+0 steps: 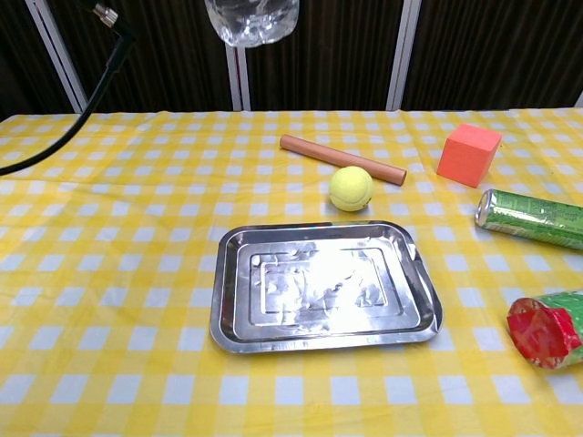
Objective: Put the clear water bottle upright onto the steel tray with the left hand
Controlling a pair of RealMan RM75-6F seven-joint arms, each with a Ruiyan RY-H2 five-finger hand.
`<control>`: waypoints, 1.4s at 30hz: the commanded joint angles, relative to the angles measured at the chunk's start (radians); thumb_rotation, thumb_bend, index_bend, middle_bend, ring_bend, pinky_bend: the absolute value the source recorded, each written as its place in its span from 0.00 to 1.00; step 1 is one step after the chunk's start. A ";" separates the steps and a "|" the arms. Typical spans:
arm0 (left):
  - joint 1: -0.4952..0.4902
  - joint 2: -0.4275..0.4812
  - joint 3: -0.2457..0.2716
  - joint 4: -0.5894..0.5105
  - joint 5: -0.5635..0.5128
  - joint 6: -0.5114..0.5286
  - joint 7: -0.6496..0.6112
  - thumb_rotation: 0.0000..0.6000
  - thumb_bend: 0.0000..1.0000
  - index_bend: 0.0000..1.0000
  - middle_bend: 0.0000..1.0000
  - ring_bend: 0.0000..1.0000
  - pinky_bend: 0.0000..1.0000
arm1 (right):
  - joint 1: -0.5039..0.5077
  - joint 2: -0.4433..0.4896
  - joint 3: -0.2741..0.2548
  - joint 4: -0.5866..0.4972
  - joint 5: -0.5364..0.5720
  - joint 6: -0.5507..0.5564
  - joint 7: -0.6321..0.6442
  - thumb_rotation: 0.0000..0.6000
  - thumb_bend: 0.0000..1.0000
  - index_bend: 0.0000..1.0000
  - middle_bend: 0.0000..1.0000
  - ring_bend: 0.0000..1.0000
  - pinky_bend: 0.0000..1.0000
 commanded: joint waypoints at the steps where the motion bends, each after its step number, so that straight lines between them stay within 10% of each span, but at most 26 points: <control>1: 0.018 0.045 0.001 0.000 -0.016 -0.027 -0.042 1.00 0.49 0.58 0.46 0.03 0.04 | -0.001 0.000 0.000 -0.001 -0.001 0.003 0.000 1.00 0.05 0.01 0.00 0.00 0.00; 14: 0.196 0.070 0.256 0.143 0.140 -0.099 -0.178 1.00 0.49 0.58 0.46 0.03 0.04 | -0.001 -0.003 0.003 0.004 0.009 -0.003 -0.005 1.00 0.05 0.01 0.00 0.00 0.00; 23: 0.179 -0.055 0.258 0.227 0.245 -0.078 -0.228 1.00 0.49 0.58 0.47 0.03 0.04 | 0.004 -0.011 0.002 0.006 0.011 -0.012 -0.021 1.00 0.05 0.01 0.00 0.00 0.00; 36: -0.112 -0.522 0.197 0.364 0.067 -0.005 0.034 1.00 0.49 0.58 0.47 0.03 0.04 | 0.006 -0.013 0.000 0.013 0.013 -0.019 -0.026 1.00 0.05 0.01 0.00 0.00 0.00; 42: -0.081 -0.479 0.232 0.288 0.063 0.082 0.110 1.00 0.49 0.58 0.47 0.03 0.04 | 0.001 -0.008 -0.005 0.007 0.001 -0.007 -0.019 1.00 0.05 0.01 0.00 0.00 0.00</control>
